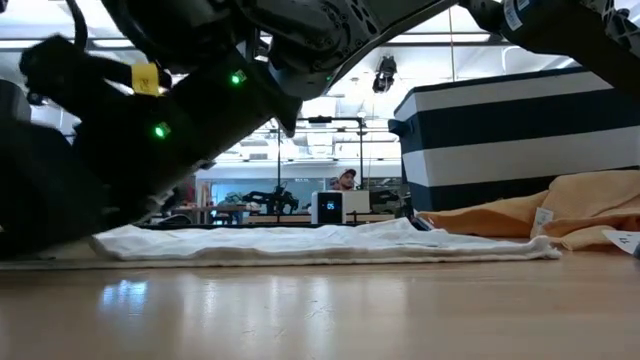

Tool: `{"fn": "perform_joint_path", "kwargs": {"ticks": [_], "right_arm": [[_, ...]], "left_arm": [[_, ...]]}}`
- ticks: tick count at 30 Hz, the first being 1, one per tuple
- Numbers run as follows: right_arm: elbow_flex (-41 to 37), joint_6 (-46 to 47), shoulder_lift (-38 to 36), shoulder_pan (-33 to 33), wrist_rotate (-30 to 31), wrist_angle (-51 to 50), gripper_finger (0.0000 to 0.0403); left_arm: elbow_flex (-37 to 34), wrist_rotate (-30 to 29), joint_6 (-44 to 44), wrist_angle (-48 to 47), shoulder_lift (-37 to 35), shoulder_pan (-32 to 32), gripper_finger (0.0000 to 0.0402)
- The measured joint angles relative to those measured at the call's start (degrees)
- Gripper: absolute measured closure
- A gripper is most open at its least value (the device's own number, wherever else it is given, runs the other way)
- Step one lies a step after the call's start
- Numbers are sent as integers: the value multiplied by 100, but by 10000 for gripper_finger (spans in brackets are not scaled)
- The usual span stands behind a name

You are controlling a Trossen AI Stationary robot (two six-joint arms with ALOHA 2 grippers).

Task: Fold towel
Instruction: Fold the white towel

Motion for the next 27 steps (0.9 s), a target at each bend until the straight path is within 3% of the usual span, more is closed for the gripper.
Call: {"fn": "perform_joint_path", "kwargs": {"ticks": [9,17,19,23,27], "right_arm": [[21,588,-26,0,-132,4,262],[101,757,-122,-55,-126,22,235],[99,783,-116,-59,-119,43,235],[101,781,-115,-52,-119,223,241],[90,880,67,-42,-115,202,248]], "left_arm": [[-2,178,-2,20,-75,0,262],[68,1237,135,-48,-496,-6,269],[271,1256,215,-75,-741,-5,274],[746,923,455,-799,-1140,-4,284],[933,-86,441,-1626,-1308,12,287]]}}
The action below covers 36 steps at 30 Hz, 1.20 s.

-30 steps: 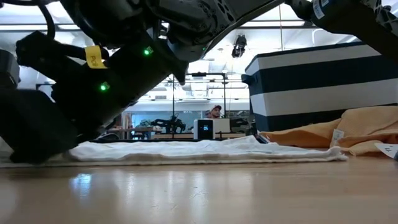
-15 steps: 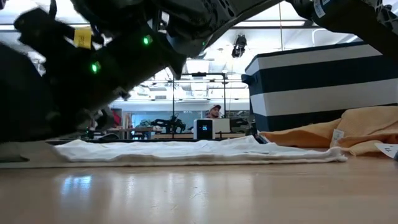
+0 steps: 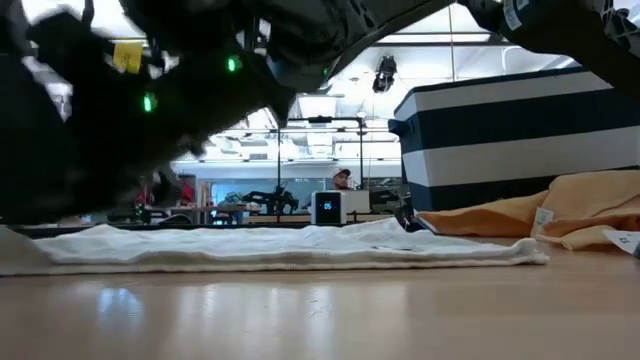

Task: Fold towel
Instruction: Fold the white towel

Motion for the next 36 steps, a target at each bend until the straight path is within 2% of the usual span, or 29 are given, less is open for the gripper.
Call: {"fn": "perform_joint_path", "kwargs": {"ticks": [2,5,9,12,16,19,22,26,31,34,36], "right_arm": [[-4,63,121,24,-4,53,251],[0,128,206,72,-101,185,252],[7,257,211,130,-107,206,245],[-15,306,17,127,-131,-46,238],[-17,104,-600,96,-125,-903,231],[-18,-100,-1360,77,-72,-1860,227],[-124,86,-2016,76,173,-2865,227],[-490,763,-2702,79,463,-4211,227],[-962,1765,-3564,172,495,-5765,228],[-1482,2303,-3859,297,417,-6205,227],[-1879,2667,-4069,310,127,-6070,227]], "left_arm": [[-187,-236,-24,-54,10,101,287],[-642,-250,-151,368,160,206,287],[-1286,-218,-83,1842,540,202,287],[-1509,-70,62,2402,899,195,287],[-1486,103,347,2432,1124,180,288],[-1349,336,590,2214,1020,180,287],[-1106,552,834,1763,907,291,287],[-546,679,1242,798,765,456,287],[328,615,1740,-279,525,788,287],[735,446,1855,-863,432,1242,287],[912,345,2075,-938,349,1671,287]]}}
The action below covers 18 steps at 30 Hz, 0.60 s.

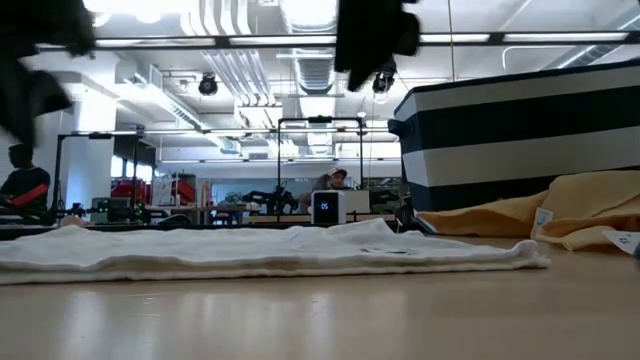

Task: Fold towel
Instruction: Fold the white towel

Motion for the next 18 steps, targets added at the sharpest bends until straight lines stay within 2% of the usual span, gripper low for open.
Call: {"fn": "perform_joint_path", "kwargs": {"ticks": [3,6,8,10,13,15,18], "right_arm": [[-553,354,-390,-49,-404,464,229],[-818,400,-660,-104,-187,1207,236],[-840,308,-924,-95,289,1697,242],[-839,-8,-1326,-24,967,2020,251],[-917,-503,-1906,178,2074,2025,267],[-1090,-869,-2217,225,2340,2014,281],[-1336,-1221,-2543,135,2394,1973,304]], "left_arm": [[215,-52,466,449,-79,725,287],[437,-23,1175,1434,-164,1330,287],[613,99,1662,2351,-141,1636,287],[708,149,2034,2716,-145,1847,287],[846,153,2535,3701,-150,2087,287],[853,143,2799,4268,-178,2243,287],[851,143,3001,4833,-156,2416,287]]}}
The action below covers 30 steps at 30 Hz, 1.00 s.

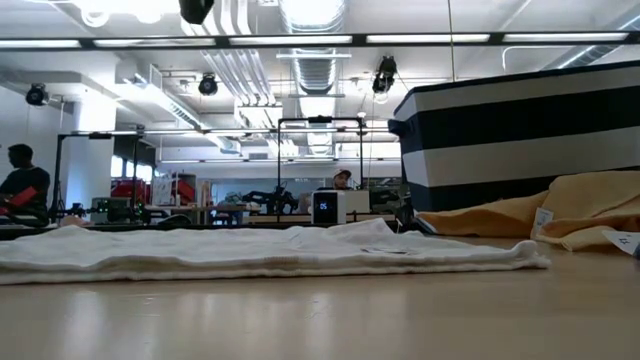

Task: Fold towel
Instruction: Fold the white towel

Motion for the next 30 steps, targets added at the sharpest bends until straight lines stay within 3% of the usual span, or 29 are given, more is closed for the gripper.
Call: {"fn": "perform_joint_path", "kwargs": {"ticks": [5,10,18,24,30], "right_arm": [[-531,-143,-287,-1,-378,366,353],[-1631,221,-387,25,-439,1035,398],[-3118,948,-292,-95,-569,3221,401],[-3424,1630,-214,-6,-664,3265,401],[-3567,1163,-174,-162,-1781,3177,401]], "left_arm": [[-7,2,-214,328,-1,188,287],[-7,0,-447,131,-41,415,287],[-7,-2,-695,-759,-285,638,287],[-40,-2,-362,-1230,-500,644,287],[-112,-140,-216,-1242,-474,644,287]]}}
